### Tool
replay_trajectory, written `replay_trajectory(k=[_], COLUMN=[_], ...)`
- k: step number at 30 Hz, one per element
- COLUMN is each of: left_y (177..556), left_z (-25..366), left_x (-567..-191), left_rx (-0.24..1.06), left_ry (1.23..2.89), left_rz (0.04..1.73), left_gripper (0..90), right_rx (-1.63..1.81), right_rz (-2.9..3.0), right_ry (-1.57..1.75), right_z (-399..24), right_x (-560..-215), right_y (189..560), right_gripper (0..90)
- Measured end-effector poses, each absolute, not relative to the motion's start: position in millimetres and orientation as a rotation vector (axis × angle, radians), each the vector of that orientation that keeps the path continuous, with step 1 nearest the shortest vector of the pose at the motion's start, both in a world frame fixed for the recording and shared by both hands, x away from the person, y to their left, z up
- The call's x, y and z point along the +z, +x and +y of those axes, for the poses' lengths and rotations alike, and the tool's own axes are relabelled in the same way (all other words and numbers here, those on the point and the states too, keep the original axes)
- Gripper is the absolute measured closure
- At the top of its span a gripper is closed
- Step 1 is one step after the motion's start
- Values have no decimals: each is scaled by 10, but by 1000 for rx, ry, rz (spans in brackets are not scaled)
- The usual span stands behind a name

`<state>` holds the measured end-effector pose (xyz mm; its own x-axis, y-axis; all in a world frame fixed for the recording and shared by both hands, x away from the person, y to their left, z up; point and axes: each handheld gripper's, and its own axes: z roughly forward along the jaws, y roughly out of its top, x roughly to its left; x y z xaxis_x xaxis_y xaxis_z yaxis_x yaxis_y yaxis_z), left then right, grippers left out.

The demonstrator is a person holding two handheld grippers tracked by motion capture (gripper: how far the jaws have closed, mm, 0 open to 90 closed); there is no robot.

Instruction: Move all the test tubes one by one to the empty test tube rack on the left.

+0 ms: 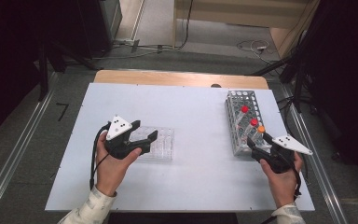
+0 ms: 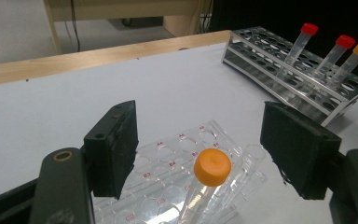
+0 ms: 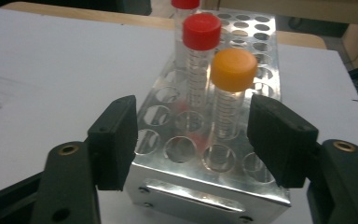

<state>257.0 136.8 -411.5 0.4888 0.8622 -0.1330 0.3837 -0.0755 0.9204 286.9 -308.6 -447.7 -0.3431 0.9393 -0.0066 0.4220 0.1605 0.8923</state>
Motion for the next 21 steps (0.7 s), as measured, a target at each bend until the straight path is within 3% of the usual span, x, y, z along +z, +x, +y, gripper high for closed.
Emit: replay_trajectory(k=[9, 21], left_y=[2573, 2568], left_z=[1364, 1352], left_x=[-4119, -4118], left_rx=[560, 556], left_ry=[1677, 1677], left_rz=[1076, 1073], left_gripper=[288, 292], right_rx=[1094, 1071], right_rz=[1818, 1838], right_ry=[1305, 1293], right_z=[-3168, -3147], right_x=[-4540, -4573], right_y=[2999, 3056], right_gripper=[586, 718])
